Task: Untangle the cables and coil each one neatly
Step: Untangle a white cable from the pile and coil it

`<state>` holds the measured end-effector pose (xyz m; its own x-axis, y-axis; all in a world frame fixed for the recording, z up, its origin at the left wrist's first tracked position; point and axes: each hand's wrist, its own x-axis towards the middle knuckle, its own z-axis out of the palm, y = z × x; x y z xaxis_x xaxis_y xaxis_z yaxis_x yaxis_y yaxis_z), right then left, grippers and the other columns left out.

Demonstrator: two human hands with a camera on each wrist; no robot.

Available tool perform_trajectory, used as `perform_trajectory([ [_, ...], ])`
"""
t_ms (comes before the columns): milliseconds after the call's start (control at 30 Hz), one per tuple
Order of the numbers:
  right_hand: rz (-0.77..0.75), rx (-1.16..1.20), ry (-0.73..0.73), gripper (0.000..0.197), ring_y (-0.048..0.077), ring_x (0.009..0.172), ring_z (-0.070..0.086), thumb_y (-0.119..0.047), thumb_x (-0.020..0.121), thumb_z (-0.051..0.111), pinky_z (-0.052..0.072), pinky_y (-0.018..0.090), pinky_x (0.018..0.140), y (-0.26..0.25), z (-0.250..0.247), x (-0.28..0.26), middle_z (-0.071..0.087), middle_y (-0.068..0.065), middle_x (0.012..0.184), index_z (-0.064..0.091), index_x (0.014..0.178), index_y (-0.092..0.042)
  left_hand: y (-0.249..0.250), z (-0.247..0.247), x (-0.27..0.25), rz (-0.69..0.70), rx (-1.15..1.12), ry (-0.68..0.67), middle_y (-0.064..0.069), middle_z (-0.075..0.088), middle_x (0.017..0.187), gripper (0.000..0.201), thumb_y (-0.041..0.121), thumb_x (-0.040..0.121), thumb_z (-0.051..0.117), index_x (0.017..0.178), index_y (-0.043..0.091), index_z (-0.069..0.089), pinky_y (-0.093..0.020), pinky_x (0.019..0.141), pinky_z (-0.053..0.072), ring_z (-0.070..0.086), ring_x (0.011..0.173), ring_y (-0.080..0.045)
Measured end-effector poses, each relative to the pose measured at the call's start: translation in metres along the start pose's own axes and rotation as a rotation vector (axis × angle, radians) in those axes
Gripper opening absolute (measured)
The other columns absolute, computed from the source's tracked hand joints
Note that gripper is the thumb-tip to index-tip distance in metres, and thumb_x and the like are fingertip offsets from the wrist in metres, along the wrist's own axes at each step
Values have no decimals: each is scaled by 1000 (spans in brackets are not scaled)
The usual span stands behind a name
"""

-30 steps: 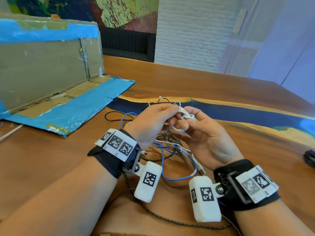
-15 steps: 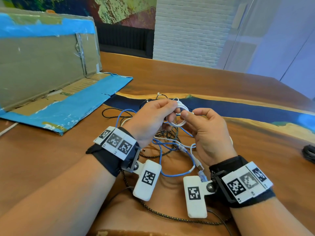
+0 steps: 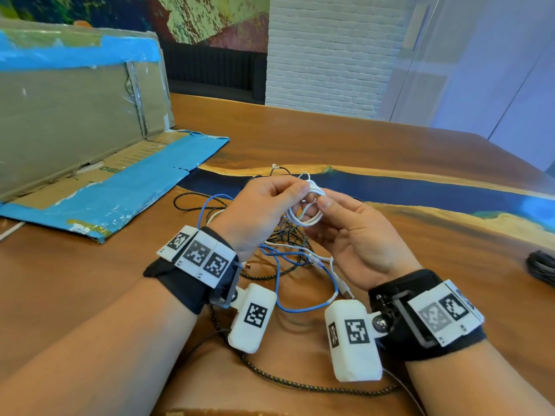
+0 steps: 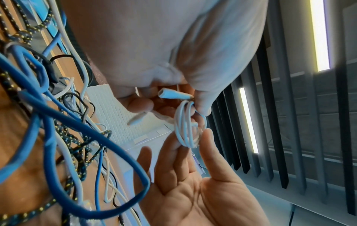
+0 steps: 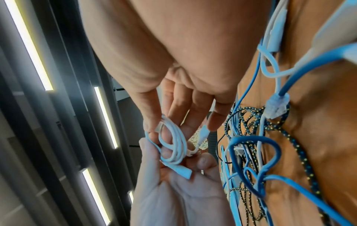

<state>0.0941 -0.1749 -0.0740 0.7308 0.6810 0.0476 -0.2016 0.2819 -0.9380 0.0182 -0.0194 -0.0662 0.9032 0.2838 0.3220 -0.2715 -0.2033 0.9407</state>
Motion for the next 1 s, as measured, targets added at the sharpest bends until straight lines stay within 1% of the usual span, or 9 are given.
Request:
perform_trajectory([
  [67,10,61,-21,43,24,91,69,-18,85,67,54,36,87,-3,-1,0,71,15,105,67,126,-5,1,-1,0,12,-2,-15,-2,62,74,27,22,106,54,96,10,76,-24,60,40,51,69,-20],
  [133,9,71,-63,41,22,89,69,-20,86,66,53,38,88,-4,-1,0,73,8,94,64,125,-7,3,-1,-1,28,-3,-21,8,68,74,25,19,105,54,99,8,76,-16,64,45,59,68,-6],
  [200,2,62,-123,38,20,83,67,-17,88,70,49,42,90,-6,1,-3,68,3,81,61,124,-10,3,-1,-1,50,-2,-49,7,72,77,24,19,105,55,100,9,76,-20,74,50,63,74,-5],
  [300,-39,5,-184,55,21,82,69,-1,82,72,53,43,90,-9,2,-4,71,5,85,54,133,-10,4,2,-2,31,5,-35,11,68,69,24,17,104,55,93,6,74,-14,63,45,58,63,-1],
  [400,-159,-276,-42,74,21,81,71,11,82,76,57,35,84,-8,0,-2,75,8,83,49,143,-21,-1,3,-2,-15,-18,-1,3,64,71,26,25,103,59,86,17,77,-25,59,38,52,64,-16],
  [600,-266,-436,197,52,20,79,72,1,78,84,60,39,78,-2,1,3,70,10,101,61,118,-23,-2,4,-1,-28,-48,-15,4,64,71,26,21,103,58,87,15,77,-25,62,47,56,71,-13],
  [733,-342,-458,274,34,21,69,55,5,80,77,58,52,71,-1,-5,6,54,10,76,63,105,-13,-2,3,-2,-22,-28,-21,1,66,76,23,21,102,60,88,18,79,-25,63,49,56,75,-16],
  [867,-309,-374,259,30,34,68,70,5,84,77,64,45,73,-5,-5,2,70,20,75,65,109,-8,-3,0,0,-33,23,9,6,70,78,23,27,100,64,84,26,82,-34,67,47,57,80,-17],
  [1000,-314,-332,290,14,39,80,76,5,84,79,65,43,72,-4,-7,2,76,21,81,69,91,-2,-2,0,0,-44,72,21,10,72,81,21,29,99,65,85,28,81,-27,65,47,60,81,-6],
])
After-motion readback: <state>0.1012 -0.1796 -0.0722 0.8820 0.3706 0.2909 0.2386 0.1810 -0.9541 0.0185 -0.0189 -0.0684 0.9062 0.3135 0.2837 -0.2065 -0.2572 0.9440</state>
